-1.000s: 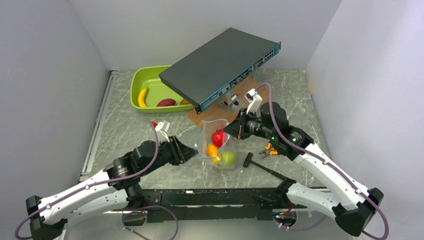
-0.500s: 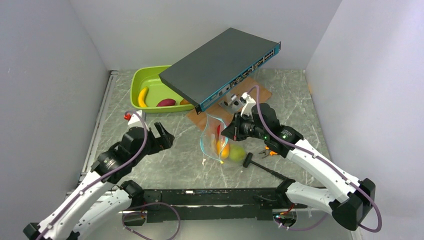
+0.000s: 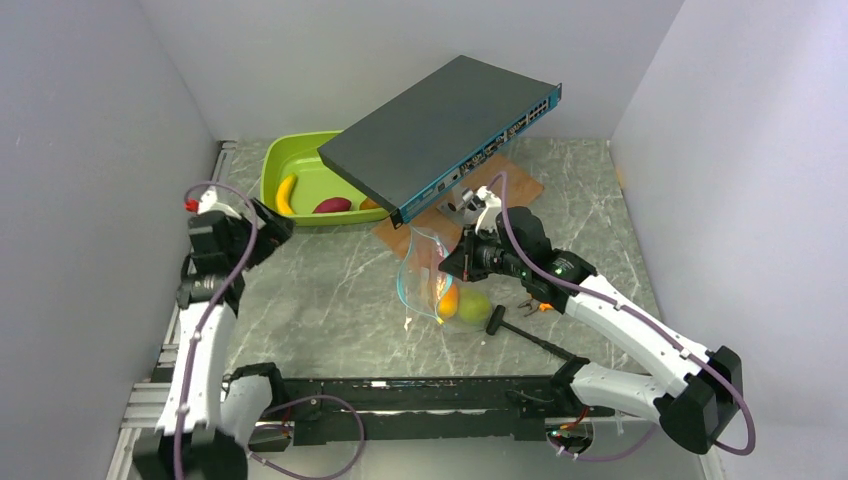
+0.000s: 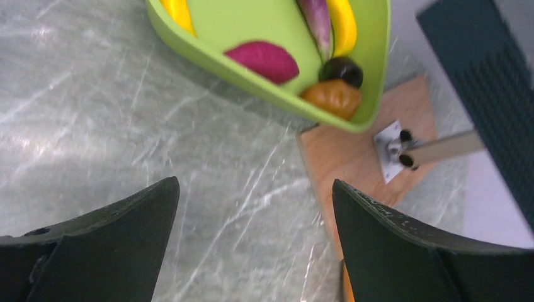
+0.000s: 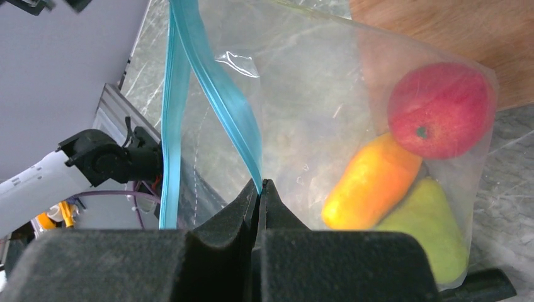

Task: Place the food in the zip-top bag and seal the zipper
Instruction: Move the bin to the center of the board.

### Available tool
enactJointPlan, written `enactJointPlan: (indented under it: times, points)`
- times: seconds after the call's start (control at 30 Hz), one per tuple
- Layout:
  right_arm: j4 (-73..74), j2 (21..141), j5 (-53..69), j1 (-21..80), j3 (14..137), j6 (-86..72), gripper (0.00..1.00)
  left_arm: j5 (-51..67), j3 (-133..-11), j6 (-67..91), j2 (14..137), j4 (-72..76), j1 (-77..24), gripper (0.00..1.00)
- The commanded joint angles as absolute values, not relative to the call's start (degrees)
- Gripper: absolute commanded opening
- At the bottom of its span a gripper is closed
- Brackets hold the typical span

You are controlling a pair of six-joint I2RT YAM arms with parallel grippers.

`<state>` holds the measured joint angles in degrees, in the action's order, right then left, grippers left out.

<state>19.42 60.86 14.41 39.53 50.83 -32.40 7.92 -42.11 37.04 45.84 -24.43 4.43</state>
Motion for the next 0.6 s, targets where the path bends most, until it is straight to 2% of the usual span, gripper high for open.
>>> enactJointPlan:
  times: [0.0, 0.23, 0.57]
  points:
    - [16.2, 60.5, 13.6, 39.6, 51.2, -30.3, 0.0, 29.8, -44.0, 41.2, 56.6, -3.4, 15.3, 0.93]
    - [15.2, 61.4, 12.4, 39.6, 50.9, -29.4, 0.0, 36.0, -67.4, 38.5, 86.8, -6.8, 15.2, 0.83]
    - [14.9, 62.8, 12.3, 40.0, 50.1, -29.7, 0.0, 41.8, -104.7, 39.4, 122.6, -16.7, 10.2, 0.82]
